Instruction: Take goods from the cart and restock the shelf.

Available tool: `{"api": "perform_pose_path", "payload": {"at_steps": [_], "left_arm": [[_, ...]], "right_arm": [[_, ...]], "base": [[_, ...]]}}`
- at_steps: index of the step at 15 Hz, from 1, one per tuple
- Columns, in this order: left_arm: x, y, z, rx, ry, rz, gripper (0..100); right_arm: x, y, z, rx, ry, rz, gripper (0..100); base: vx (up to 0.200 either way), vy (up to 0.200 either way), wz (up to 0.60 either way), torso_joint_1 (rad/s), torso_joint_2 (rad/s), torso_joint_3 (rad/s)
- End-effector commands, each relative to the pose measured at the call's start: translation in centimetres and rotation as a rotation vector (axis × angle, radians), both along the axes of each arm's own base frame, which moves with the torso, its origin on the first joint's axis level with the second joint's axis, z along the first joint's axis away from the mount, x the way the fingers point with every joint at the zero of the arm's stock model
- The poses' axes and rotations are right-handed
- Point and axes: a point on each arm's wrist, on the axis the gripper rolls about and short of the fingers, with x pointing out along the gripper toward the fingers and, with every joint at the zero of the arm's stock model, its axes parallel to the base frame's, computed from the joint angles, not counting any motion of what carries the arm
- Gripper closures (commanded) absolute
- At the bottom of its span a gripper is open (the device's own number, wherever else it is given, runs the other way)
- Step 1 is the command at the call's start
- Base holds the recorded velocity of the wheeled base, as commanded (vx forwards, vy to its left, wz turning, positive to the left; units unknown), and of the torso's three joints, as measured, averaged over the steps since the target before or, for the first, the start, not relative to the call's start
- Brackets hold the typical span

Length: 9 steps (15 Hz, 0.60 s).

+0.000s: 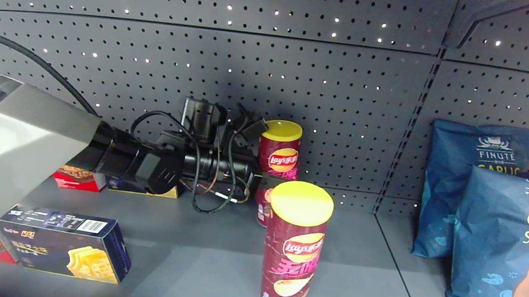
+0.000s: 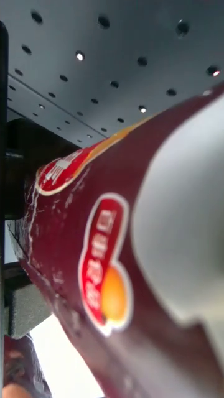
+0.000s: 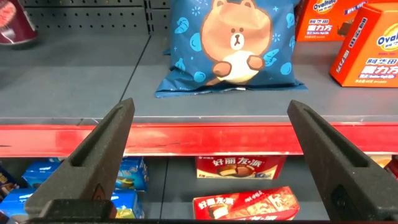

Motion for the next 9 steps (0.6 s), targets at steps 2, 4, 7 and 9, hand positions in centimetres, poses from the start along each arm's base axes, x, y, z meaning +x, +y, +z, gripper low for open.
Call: {"api": "perform_pose_path", "payload": {"at_steps": [2,4,7,9], "left_arm": [[0.32,-0.45,-1.09,0.009,0.016,-0.007,100],[0.35,-0.60,-1.34,0.011,0.020,-0.008,100],[0.31,-0.73,-1.43,0.014,0.018,-0.007,0],[0.24,-0.55,-1.54,0.015,0.022,-0.002,0]], "right_arm": [[0.01,0.00,0.00,0.000,0.001,0.000,0],[0.01,0.00,0.00,0.000,0.001,0.000,0],[0.01,0.00,0.00,0.000,0.001,0.000,0],[0.01,0.00,0.00,0.000,0.001,0.000,0]], "base": [[0.000,0.000,0.00,0.000,0.00,0.000],[0.000,0.000,0.00,0.000,0.00,0.000],[0.000,0.000,0.00,0.000,0.00,0.000],[0.000,0.000,0.00,0.000,0.00,0.000]]}}
